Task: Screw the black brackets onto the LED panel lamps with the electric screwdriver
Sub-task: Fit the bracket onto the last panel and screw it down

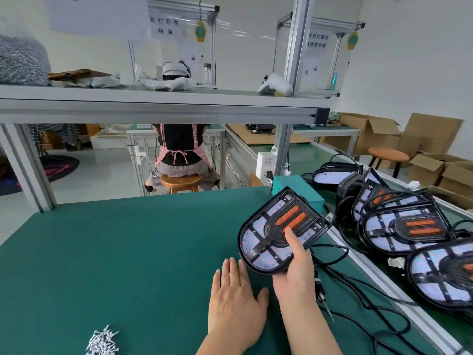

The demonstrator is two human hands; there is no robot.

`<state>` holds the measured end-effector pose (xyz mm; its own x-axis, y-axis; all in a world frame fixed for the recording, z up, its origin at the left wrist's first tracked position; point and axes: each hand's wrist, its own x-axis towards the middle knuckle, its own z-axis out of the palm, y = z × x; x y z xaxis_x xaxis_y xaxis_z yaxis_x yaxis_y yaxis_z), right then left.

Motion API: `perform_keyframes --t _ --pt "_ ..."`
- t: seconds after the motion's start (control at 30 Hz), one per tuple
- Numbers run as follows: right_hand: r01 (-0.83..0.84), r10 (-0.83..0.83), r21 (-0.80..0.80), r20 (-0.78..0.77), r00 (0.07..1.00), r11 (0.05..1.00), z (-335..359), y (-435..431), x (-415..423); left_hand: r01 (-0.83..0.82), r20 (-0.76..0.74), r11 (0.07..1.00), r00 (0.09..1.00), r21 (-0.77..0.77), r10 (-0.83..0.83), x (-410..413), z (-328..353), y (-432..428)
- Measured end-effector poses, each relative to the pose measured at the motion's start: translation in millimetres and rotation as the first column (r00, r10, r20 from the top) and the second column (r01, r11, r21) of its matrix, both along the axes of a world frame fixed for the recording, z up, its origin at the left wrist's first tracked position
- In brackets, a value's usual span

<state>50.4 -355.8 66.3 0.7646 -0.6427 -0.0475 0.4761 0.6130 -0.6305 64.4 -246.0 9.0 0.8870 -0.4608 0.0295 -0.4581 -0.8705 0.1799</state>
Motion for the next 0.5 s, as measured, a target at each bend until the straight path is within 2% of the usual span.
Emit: perform_keyframes --t 0.5 --pt "0.094 -0.095 -0.075 -0.011 0.995 0.993 22 -46 -29 -0.029 0.095 0.998 0.995 0.052 0.024 3 -10 -5"
